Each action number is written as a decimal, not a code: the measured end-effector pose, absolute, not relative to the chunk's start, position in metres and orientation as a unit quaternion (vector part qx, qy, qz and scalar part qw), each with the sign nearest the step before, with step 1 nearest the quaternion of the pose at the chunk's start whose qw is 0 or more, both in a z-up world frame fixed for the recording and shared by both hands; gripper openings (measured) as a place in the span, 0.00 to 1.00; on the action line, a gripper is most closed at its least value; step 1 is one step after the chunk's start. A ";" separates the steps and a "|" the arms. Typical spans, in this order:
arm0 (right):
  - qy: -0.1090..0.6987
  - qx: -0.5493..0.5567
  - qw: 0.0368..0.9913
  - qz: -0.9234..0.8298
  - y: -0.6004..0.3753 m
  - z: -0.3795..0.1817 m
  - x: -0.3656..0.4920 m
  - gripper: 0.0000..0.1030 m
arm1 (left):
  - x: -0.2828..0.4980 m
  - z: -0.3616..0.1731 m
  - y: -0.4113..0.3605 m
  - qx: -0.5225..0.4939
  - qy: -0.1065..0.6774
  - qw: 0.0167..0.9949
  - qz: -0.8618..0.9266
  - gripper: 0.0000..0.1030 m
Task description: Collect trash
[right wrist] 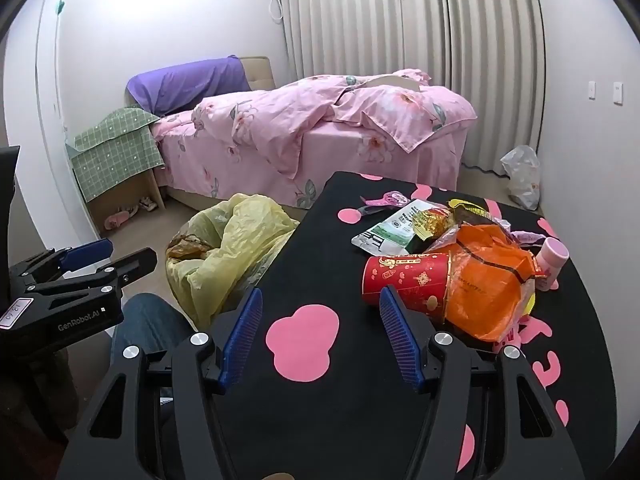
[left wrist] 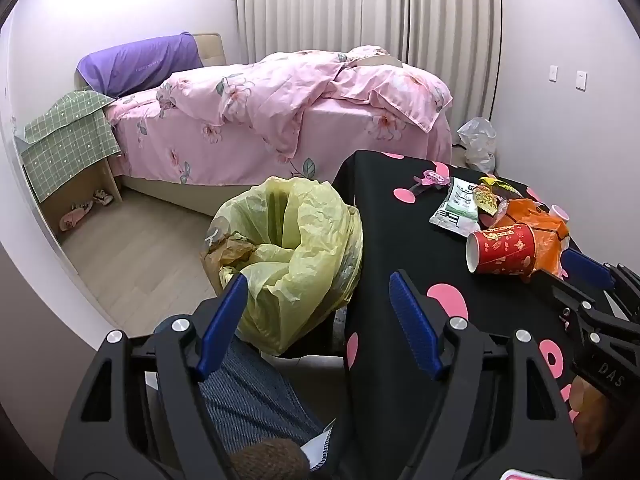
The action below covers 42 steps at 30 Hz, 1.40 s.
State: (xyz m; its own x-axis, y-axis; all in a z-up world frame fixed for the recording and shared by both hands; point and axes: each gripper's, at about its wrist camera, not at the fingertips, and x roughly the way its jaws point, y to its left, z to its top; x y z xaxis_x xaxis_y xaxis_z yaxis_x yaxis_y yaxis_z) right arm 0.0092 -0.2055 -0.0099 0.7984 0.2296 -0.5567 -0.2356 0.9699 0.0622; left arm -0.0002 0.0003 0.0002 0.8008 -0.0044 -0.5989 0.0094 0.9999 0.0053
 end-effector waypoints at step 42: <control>0.279 0.002 0.953 0.118 -0.210 -0.008 0.004 0.56 | -0.004 0.010 0.000 0.008 0.298 0.954 0.000 0.68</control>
State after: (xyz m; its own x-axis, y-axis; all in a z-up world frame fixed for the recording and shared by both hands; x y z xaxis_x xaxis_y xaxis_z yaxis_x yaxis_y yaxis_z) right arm 0.0041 -0.2103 -0.0075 0.8159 0.2266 -0.5319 -0.2238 0.9721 0.0708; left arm -0.0045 0.0003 0.0099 0.8223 0.0042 -0.5691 0.0050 0.9999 0.0147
